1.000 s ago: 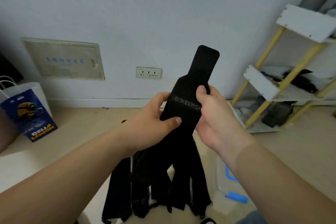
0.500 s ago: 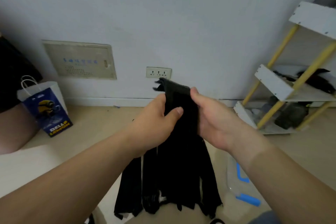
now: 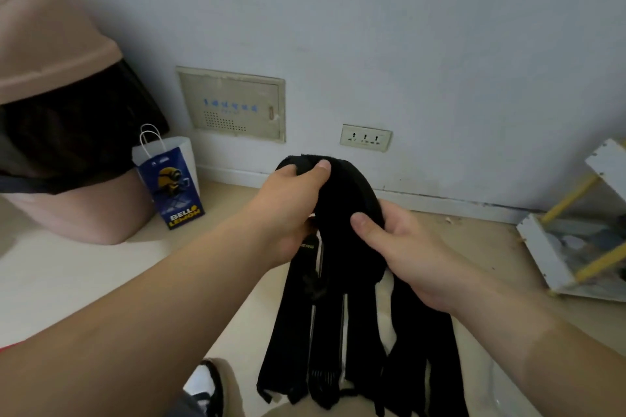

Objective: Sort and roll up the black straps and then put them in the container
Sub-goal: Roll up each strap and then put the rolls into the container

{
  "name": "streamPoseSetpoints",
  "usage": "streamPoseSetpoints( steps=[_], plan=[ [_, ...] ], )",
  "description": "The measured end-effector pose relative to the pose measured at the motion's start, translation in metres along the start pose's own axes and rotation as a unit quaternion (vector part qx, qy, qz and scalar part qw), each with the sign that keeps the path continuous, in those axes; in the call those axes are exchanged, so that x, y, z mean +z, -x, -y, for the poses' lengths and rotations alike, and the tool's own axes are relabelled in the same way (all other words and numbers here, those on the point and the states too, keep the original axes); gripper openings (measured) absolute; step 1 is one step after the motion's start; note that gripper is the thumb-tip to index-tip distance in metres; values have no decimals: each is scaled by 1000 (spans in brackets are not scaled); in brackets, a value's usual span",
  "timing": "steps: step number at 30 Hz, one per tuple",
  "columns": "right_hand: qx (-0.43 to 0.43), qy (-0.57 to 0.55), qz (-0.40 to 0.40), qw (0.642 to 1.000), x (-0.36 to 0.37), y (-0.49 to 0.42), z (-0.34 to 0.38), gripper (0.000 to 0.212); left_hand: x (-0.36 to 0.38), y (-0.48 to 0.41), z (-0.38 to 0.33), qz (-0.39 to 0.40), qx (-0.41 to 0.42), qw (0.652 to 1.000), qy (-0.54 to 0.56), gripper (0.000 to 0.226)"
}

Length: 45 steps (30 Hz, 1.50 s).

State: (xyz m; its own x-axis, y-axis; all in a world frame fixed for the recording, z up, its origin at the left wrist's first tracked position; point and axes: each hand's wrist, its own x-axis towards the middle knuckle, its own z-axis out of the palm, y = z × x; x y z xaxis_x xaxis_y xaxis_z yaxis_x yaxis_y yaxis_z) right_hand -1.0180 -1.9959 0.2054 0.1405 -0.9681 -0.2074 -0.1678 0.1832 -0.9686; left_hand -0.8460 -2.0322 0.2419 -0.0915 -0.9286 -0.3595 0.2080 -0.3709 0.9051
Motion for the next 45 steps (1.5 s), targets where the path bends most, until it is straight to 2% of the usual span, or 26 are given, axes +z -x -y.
streamPoseSetpoints(
  steps=[3,7,9,11,13,15,17,20,27,31,37,40,43,45],
  plan=[
    [-11,-78,-48,996,-5,-12,1,23,4,6,6,78,-13,991,-105,28],
    [34,-165,-147,975,-15,-22,11,23,12,13,31,204,-31,943,-261,23],
    [55,-190,-187,962,-22,-25,13,23,14,11,40,216,-21,925,-312,23],
    [70,-229,-202,950,-30,-27,14,26,15,8,42,194,-2,923,-332,18],
    [76,-258,-174,947,-35,-27,14,30,17,5,41,166,26,936,-308,17],
    [83,-242,-107,961,-30,-23,13,32,21,2,39,144,49,957,-247,19],
    [81,-164,-63,981,-19,-17,8,32,22,-1,35,110,49,976,-179,20],
    [41,-27,-56,997,-9,-10,2,29,19,-7,30,69,12,994,-86,25],
    [13,29,10,999,-10,-6,2,9,4,-18,15,-11,-34,996,82,25],
    [12,-19,22,1000,-10,-8,-1,14,-2,-14,9,32,-55,994,87,27],
    [-1,-107,-7,994,-9,-3,13,25,5,0,12,107,-69,992,-26,38],
    [9,-145,-35,989,-13,0,20,24,6,4,13,102,-47,986,-121,45],
    [20,-171,-66,983,-17,2,24,24,7,5,16,63,51,967,-240,46],
    [33,-191,-83,977,-19,3,25,25,8,5,20,23,150,940,-304,23]
  ],
)
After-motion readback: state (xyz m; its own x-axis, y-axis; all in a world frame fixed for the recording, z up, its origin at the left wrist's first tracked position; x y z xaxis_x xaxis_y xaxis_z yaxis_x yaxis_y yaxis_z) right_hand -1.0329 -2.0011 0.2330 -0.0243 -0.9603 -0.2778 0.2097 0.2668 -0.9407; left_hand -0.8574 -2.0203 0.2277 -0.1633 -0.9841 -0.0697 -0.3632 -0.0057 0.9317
